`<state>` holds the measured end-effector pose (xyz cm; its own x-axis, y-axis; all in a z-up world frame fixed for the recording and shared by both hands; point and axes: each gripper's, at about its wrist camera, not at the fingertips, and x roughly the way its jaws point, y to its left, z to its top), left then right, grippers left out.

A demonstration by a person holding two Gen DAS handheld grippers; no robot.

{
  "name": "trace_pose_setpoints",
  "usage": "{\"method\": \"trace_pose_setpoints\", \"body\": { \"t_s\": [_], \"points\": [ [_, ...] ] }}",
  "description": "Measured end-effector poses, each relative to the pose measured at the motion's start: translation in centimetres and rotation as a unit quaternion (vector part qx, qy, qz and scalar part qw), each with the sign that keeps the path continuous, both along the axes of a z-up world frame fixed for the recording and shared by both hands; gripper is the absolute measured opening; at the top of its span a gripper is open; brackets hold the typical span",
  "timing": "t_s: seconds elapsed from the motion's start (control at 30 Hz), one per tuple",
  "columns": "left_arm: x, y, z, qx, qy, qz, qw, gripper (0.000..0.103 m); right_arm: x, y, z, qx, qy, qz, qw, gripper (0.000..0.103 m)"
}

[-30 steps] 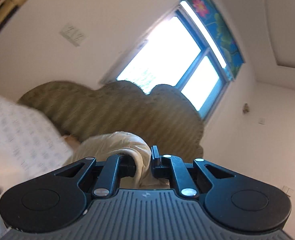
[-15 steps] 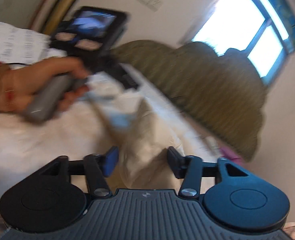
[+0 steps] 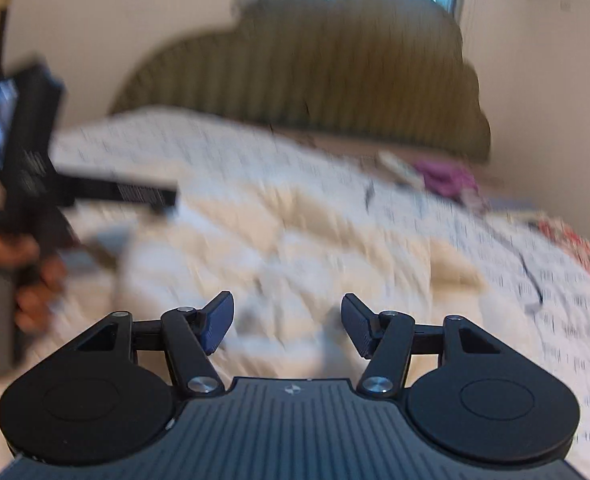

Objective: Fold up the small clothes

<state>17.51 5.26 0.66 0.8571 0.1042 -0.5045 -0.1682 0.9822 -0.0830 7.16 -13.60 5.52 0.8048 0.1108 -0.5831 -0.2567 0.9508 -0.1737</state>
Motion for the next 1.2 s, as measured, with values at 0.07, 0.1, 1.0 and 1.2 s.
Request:
{"method": "trace_pose_setpoints", "body": {
  "t_s": [0.07, 0.1, 1.0, 1.2],
  "points": [
    [0.2, 0.1, -0.2, -0.002, 0.007, 0.002, 1.0, 0.103, -0.7, -0.8, 0.0, 0.036, -0.002, -0.014, 0.999, 0.062],
    [0.3, 0.2, -0.3, -0.002, 0.011, 0.002, 0.9999, 0.103, -1.1, -1.1, 0.1, 0.053, -0.009, -0.021, 0.998, 0.063],
    [1.0, -1.9, -2.5, 0.071, 0.033, 0.005, 0.9969, 0.103, 0.3, -0.4, -4.6, 0.041, -0.015, -0.04, 0.998, 0.082],
    [1.0, -1.9, -2.8, 0.066, 0.031, 0.005, 0.9973, 0.103, 0.4, -0.9, -4.5, 0.068, -0.013, -0.032, 0.997, 0.088]
  ]
}}
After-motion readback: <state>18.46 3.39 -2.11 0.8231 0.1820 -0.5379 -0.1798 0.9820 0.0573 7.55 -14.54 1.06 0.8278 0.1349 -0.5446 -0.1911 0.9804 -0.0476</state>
